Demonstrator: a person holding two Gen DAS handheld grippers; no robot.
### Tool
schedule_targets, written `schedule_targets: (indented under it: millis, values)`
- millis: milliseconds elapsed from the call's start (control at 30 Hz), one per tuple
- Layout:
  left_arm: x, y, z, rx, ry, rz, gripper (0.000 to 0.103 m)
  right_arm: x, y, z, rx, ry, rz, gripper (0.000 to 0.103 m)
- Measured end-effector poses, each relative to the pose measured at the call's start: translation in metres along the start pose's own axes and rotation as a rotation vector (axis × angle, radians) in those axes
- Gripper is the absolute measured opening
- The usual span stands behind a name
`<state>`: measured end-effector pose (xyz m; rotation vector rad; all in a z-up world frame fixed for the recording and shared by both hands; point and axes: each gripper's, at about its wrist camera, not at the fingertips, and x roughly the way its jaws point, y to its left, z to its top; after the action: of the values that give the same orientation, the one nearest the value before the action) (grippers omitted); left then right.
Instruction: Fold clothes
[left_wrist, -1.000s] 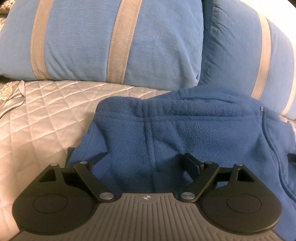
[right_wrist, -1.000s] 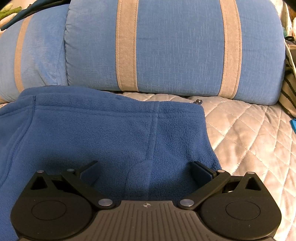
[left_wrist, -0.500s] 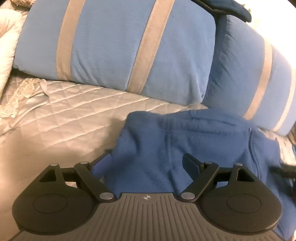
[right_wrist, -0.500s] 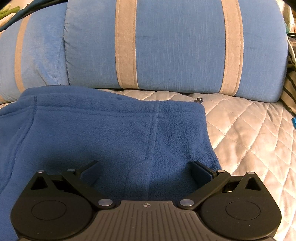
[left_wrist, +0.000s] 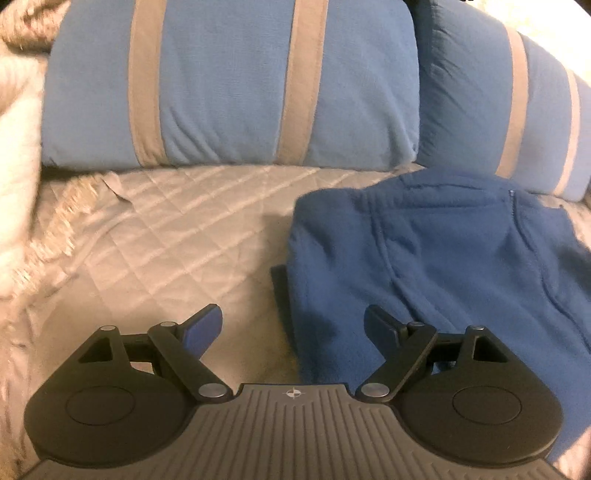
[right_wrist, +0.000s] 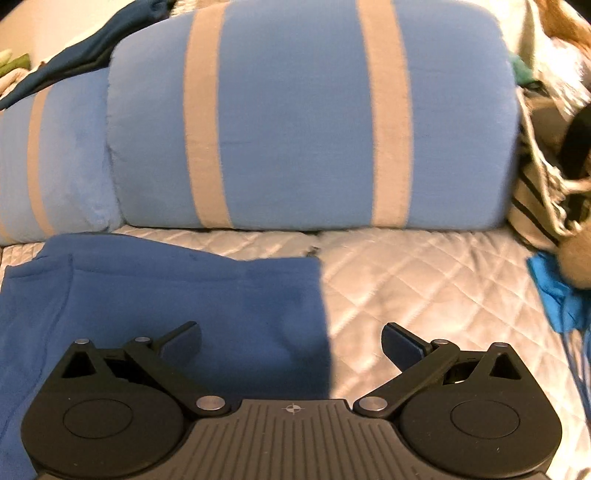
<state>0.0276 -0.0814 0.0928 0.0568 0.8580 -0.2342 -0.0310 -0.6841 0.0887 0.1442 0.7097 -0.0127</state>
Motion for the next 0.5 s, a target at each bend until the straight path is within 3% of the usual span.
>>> schedule_targets:
  millis: [167, 367, 500]
  values:
    - [0.015, 0.025, -0.006, -0.182, 0.07, -0.173, 0.085, -0.003, -0.025, -0.012, 0.068, 0.071, 0.036, 0.103]
    - [0.041, 0.052, -0.027, -0.352, 0.148, -0.266, 0.085, -0.007, -0.039, -0.034, 0.173, 0.105, 0.111, 0.103]
    - [0.044, 0.073, -0.037, -0.485, 0.118, -0.358, 0.085, 0.003, -0.047, -0.047, 0.24, 0.143, 0.148, 0.103]
